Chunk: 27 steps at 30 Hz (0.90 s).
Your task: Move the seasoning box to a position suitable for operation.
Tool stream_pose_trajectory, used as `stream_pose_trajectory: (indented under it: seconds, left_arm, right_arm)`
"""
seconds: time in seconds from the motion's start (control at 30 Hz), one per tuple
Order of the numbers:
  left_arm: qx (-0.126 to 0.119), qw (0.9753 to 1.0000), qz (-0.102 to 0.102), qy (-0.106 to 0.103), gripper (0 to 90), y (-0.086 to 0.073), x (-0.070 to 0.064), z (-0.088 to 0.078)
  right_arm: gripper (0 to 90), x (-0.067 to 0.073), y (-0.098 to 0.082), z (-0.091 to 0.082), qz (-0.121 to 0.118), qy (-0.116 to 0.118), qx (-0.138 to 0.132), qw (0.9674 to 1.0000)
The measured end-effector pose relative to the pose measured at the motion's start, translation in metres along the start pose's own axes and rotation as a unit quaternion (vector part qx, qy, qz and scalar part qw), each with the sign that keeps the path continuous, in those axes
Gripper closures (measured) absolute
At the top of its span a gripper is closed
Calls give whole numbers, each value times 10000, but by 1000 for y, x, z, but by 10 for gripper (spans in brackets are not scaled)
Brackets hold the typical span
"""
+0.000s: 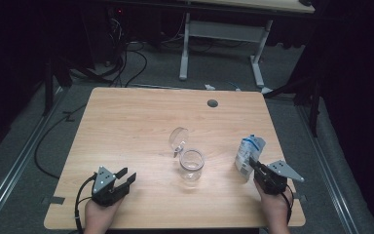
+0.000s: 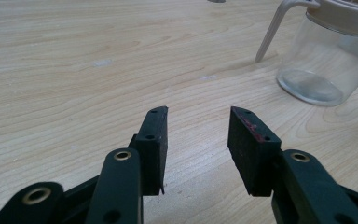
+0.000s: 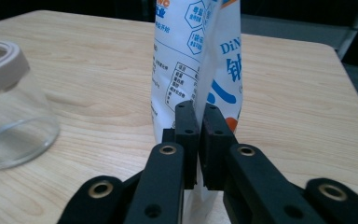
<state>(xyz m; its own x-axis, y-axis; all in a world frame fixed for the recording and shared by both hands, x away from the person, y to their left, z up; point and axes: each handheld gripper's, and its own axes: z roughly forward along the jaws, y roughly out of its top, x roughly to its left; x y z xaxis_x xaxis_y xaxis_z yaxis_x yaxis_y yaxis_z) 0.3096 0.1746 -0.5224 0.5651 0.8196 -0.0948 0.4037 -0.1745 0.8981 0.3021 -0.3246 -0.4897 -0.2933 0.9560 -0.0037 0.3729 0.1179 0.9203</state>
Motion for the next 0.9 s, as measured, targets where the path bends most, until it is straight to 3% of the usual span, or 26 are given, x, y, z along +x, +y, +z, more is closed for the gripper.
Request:
stream_pose_trajectory:
  seconds: [0.23, 0.57, 0.67, 0.73, 0.9]
  left_arm:
    - [0, 10000, 20, -17, 574, 0, -1, 1]
    - [-154, 9994, 73, -298, 522, 1, -4, -1]
    - [-206, 9981, -72, -575, 498, 5, -2, 3]
    - [-228, 9977, -92, -635, 484, 6, -2, 5]
    - [-119, 9964, 241, -808, 466, 7, -6, 8]
  right_arm:
    - [899, -3, -1, -1, -41, 175, -9, 9998]
    - [900, 0, 2, -2, -92, 207, 45, 9997]
    - [900, 3, 4, -3, -133, 236, 81, 9996]
    - [900, 4, 5, -3, -140, 252, 92, 9995]
    - [900, 10, 12, -4, -140, 265, 234, 9993]
